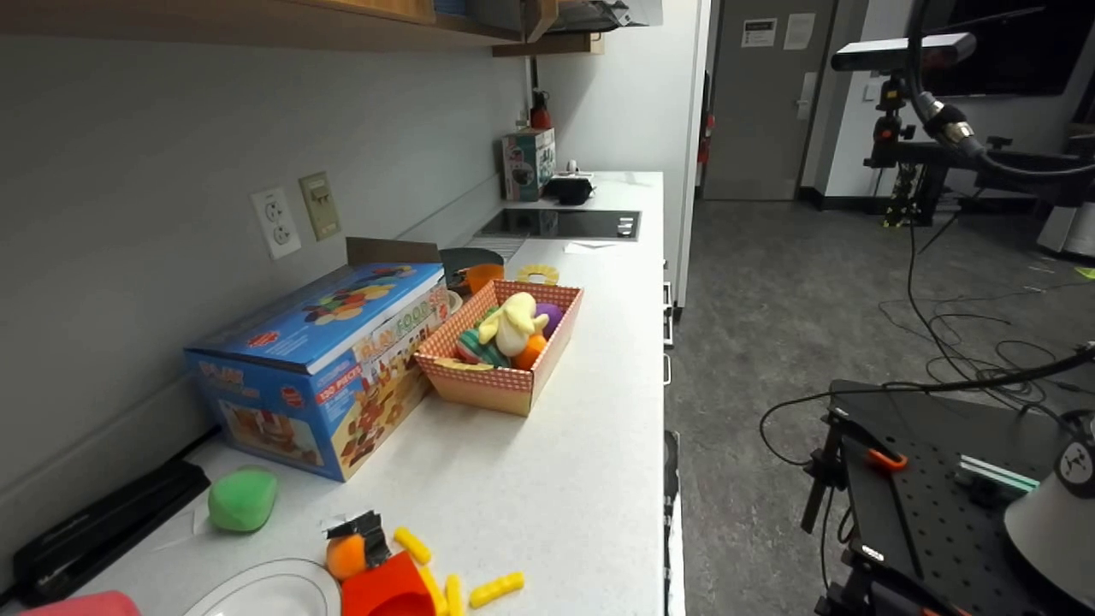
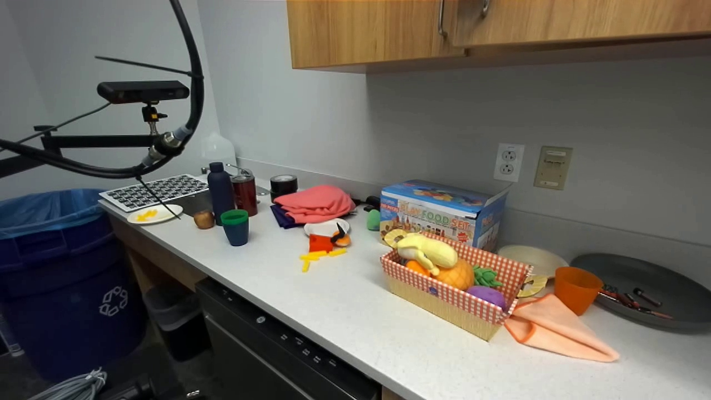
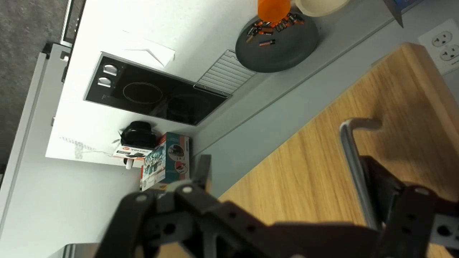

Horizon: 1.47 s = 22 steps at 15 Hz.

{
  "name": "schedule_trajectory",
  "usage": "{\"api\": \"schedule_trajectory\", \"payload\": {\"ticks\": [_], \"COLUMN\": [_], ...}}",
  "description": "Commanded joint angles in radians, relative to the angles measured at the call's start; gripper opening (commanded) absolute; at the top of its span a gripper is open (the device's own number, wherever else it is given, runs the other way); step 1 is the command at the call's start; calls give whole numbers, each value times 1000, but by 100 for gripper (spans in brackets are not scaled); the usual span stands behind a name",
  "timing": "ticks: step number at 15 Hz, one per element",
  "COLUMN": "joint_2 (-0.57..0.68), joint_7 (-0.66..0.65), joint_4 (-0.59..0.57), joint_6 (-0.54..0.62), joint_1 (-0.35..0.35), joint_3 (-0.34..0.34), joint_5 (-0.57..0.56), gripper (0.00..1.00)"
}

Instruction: Open the cabinet door and put some of the fruits plush toy inside and close it

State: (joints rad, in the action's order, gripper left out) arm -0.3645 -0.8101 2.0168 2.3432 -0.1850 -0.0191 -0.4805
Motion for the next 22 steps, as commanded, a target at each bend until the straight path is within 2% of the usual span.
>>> {"api": "schedule_trajectory", "payload": {"ticks": [1,2,4,10,12,17,18,19,22], "joint_2": [-154,-50,-61,-47,-57,-158,-178,-198,-243], "joint_7": [-49,12,21,17,99,443,511,540,546], "joint_4": [162,66,88,74,85,177,191,206,251], "joint_6": [-4,59,93,92,123,137,134,129,146], "joint_1": [-115,-55,-64,-62,-60,-10,-55,-72,-179], "joint_3": [-4,21,24,29,-9,-164,-152,-165,-154], "joint_5": [-62,17,27,25,27,105,149,162,146], "gripper": [100,100,100,100,100,100,100,100,100]}}
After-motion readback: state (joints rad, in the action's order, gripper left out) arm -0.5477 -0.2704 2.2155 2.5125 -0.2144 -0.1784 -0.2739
